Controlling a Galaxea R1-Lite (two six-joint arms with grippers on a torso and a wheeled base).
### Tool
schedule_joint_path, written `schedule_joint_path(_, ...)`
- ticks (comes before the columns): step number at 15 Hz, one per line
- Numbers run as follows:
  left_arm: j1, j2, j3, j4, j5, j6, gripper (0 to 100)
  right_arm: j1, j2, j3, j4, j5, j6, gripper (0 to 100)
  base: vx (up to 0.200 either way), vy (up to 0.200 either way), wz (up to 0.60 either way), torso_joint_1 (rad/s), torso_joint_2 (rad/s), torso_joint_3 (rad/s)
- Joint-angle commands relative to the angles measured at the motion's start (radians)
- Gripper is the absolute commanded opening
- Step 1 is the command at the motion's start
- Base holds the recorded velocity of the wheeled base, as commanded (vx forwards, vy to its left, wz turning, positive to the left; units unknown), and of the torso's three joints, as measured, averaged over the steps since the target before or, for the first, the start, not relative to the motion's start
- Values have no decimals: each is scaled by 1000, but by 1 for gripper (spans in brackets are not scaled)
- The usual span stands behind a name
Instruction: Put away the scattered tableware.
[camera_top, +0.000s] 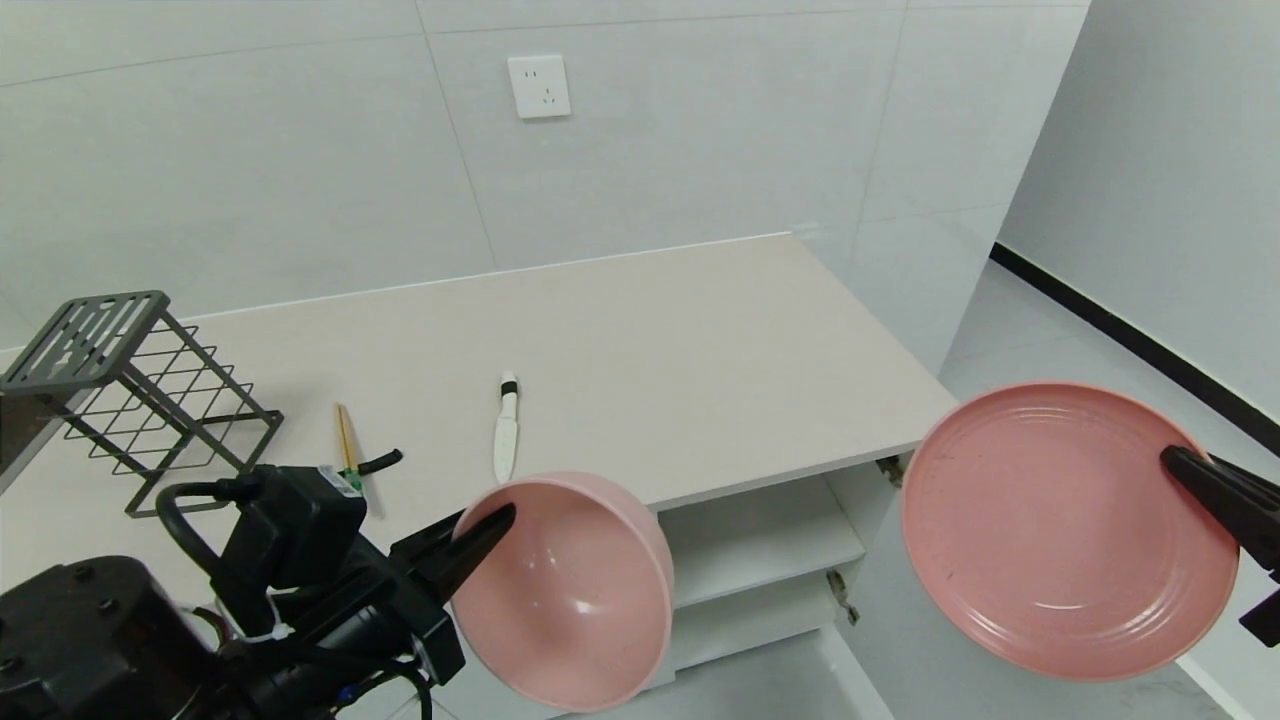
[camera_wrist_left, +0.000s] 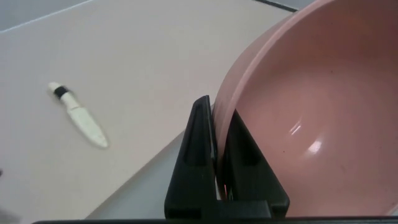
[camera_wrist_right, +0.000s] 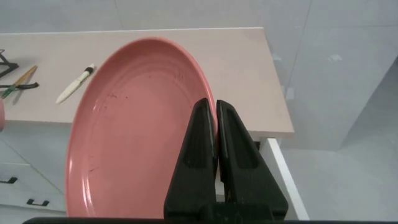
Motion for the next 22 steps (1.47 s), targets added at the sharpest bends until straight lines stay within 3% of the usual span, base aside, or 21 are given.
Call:
schedule_joint_path(1, 2, -2, 2, 2, 1, 1, 0, 0, 0, 0, 0, 1, -3, 0, 0, 0, 0, -129, 251, 129)
schedule_joint_path(10, 0, -21, 17, 2, 1, -1, 0, 0, 5, 0, 32, 1, -7, 0, 0, 0, 0, -30, 64, 30)
schedule_joint_path(16, 2, -28, 22, 2, 1, -1, 0, 0, 8, 0, 52, 1, -7, 0, 0, 0, 0, -238, 474, 229)
schedule_joint_path(19, 3, -31, 23, 2, 1, -1, 0, 2, 8, 0, 55, 1, -7, 0, 0, -200, 0, -282, 553, 268)
schedule_joint_path(22, 3, -43, 25, 2, 1, -5, 0, 8, 8, 0, 77, 1, -7, 0, 0, 0, 0, -271, 526, 264)
